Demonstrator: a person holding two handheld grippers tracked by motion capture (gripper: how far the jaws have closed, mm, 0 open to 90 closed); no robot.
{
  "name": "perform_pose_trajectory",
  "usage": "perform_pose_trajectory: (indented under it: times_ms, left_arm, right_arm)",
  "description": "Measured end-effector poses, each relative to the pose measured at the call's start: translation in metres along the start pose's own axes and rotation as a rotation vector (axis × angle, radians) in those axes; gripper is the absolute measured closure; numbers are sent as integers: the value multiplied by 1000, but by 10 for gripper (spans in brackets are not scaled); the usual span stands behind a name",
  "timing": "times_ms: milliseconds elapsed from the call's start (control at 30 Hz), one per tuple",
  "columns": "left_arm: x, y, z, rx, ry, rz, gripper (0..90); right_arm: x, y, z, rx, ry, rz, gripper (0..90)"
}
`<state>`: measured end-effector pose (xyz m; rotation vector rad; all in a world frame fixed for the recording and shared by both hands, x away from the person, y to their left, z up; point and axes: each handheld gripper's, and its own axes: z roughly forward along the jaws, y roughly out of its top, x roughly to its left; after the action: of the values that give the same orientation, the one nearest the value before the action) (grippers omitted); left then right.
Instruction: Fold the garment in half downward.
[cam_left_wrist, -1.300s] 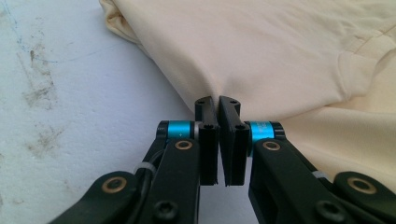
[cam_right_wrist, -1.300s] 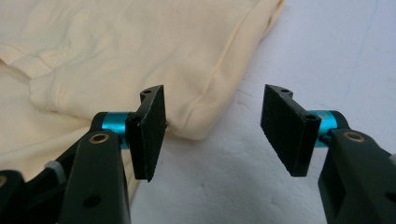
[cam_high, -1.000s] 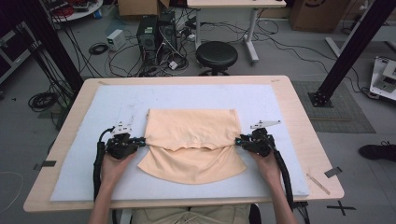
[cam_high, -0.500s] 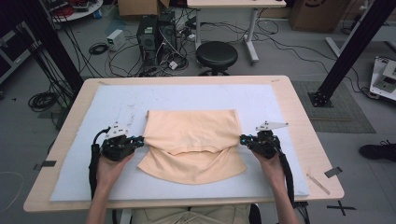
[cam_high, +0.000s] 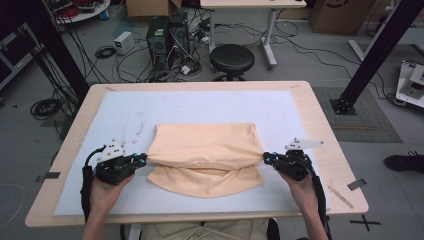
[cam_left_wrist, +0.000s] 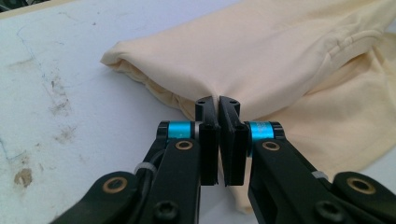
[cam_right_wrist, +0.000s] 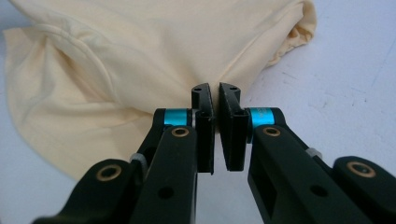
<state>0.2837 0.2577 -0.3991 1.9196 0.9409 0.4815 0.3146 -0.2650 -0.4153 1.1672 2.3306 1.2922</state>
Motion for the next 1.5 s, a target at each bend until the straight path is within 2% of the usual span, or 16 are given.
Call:
perform_pose_trajectory:
  times_ms: [233,500,600,700,767,833,900,1000,1033,1067,1100,1233,1333,1367,1433,1500]
  left_arm:
    - [-8,-7,-13,5,-37,2,865]
    - [-4,-37,9,111,-49,-47,865]
    - [-2,-40,13,128,-47,-48,861]
    - [-2,-36,10,119,-38,-41,834]
    - [-6,-32,6,103,-6,-28,807]
    - [-11,-27,2,74,9,-12,691]
    - [-18,-21,-1,47,-5,3,651]
    - [-35,-15,6,25,-88,32,651]
    - [-42,-14,11,38,-116,54,646]
    - [-49,-13,17,61,-123,90,646]
    - [-55,-13,25,79,-126,117,636]
    - [-69,-13,49,124,-163,149,618]
    - [-72,-14,64,154,-170,146,643]
    - [-72,-15,67,163,-168,144,713]
    - [-71,-15,67,162,-162,151,766]
    - [-69,-13,62,157,-204,149,837]
  right_arm:
    - [9,-10,-13,10,29,-11,860]
    - [7,-29,0,87,37,13,850]
    - [5,-34,8,111,35,23,834]
    - [6,-34,10,115,34,34,776]
    - [7,-32,8,103,34,37,730]
    - [12,-29,4,79,-2,36,597]
    - [24,-22,-1,45,-13,2,586]
    - [37,-16,0,32,14,-42,591]
    - [52,-12,7,43,49,-95,592]
    - [52,-12,7,43,49,-95,592]
    - [60,-11,12,54,66,-129,592]
    - [81,-11,34,96,89,-219,586]
    - [86,-11,48,123,110,-232,621]
    - [86,-11,55,137,125,-232,722]
    - [87,-11,57,142,128,-227,773]
    - [87,-11,57,134,130,-233,806]
